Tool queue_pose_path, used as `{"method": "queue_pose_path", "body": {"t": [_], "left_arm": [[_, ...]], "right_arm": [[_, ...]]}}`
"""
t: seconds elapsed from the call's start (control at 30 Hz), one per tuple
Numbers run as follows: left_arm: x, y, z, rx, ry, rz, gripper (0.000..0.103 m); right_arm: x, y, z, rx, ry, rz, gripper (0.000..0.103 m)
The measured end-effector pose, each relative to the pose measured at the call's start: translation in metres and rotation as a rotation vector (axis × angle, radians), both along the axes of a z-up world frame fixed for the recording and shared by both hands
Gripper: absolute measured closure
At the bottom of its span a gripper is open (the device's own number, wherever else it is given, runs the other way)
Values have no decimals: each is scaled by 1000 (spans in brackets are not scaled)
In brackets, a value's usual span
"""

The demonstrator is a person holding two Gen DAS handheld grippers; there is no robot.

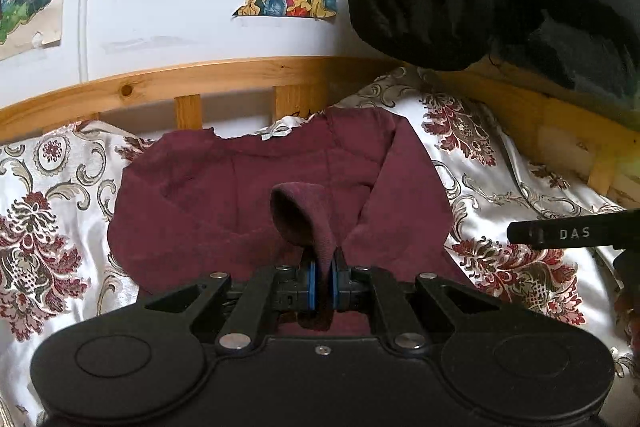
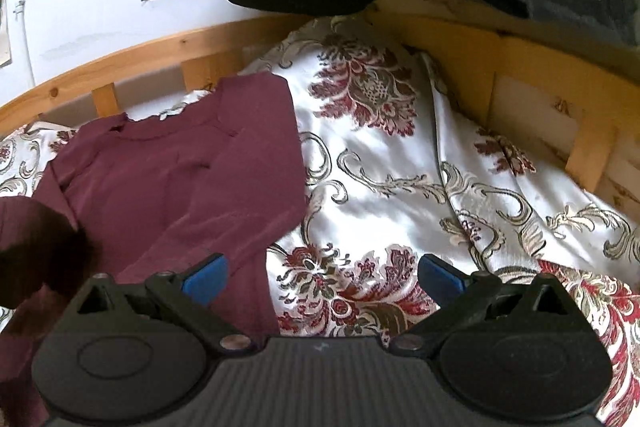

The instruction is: Fold small clothes

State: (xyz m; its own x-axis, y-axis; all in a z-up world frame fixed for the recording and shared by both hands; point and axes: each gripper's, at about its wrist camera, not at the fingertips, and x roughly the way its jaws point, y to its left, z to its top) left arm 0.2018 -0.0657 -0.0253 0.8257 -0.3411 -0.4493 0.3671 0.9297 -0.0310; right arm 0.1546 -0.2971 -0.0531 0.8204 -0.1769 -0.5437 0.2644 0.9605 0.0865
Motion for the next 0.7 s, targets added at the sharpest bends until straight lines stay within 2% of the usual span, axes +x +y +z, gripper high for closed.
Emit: {"method": "queue_pose_path", "body": {"t": [0.13, 0.3, 0.4, 0.5, 0.57, 0.63, 0.7], "left_arm": [[3, 1, -5, -6, 53, -15, 95], [12, 1, -17, -26, 171, -35, 92], [17, 3, -23, -57, 226, -48, 84], [18, 4, -26, -65, 263, -61, 70], [17, 3, -25, -49, 262, -58, 47], [16, 4, -22, -50, 254, -42, 33], [16, 8, -16, -62, 251, -10, 27]], "right_arm": [[1, 2, -3, -16, 14, -1, 0], [4, 4, -4, -23, 25, 7, 0], [4, 5, -5, -26, 29, 10, 0], [3, 3, -5, -18, 29, 9, 0], [3, 3, -6, -12, 30, 9, 0], [3, 4, -6, -11, 32, 11, 0], [4, 6, -7, -15, 37, 22, 0]]}}
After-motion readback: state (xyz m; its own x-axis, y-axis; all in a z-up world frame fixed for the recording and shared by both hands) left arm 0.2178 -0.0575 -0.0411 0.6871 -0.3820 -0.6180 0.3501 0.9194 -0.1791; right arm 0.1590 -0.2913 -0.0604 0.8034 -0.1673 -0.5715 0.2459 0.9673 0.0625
